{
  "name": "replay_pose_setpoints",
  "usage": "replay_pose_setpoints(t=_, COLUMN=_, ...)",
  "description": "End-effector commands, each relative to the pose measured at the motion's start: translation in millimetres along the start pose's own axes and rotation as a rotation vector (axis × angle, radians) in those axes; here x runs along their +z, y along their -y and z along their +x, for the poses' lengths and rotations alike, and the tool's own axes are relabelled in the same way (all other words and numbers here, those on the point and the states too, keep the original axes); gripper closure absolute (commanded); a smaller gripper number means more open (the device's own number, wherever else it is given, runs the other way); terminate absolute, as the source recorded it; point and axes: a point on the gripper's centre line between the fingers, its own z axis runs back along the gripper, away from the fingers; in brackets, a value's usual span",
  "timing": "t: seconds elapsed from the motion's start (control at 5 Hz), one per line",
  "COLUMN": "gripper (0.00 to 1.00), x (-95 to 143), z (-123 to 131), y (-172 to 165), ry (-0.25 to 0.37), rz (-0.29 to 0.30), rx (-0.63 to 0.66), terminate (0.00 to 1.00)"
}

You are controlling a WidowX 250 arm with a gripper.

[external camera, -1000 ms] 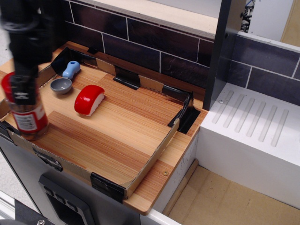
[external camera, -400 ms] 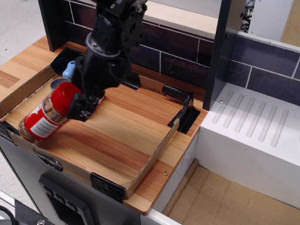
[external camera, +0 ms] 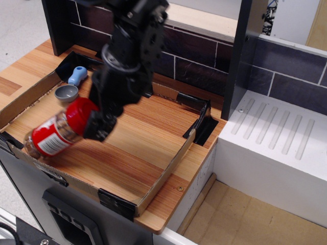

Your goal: Topple basil bottle

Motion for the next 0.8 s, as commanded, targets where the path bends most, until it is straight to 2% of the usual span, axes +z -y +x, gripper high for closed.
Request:
replay_pose_setpoints(t=0.0, gripper=1.0, x=0.2, z=27.6, y=-4.1, ry=0.252, rz=0.009, rx=0.002, terminate=0.0)
replay_pose_setpoints(t=0.2, gripper=1.0, x=-2.4, z=40.8, y=-3.1, ry=0.371, rz=0.015, rx=0.043, terminate=0.0)
replay_pose_setpoints(t=0.4, gripper=0.0, x=-0.8, z=43.5, y=0.2, ry=0.418, rz=0.024, rx=0.093, terminate=0.0)
replay_pose_setpoints(t=0.6, gripper=0.0, x=5.1, z=39.9, y=-0.1, ry=0.448, rz=-0.008, rx=0.129, terminate=0.0)
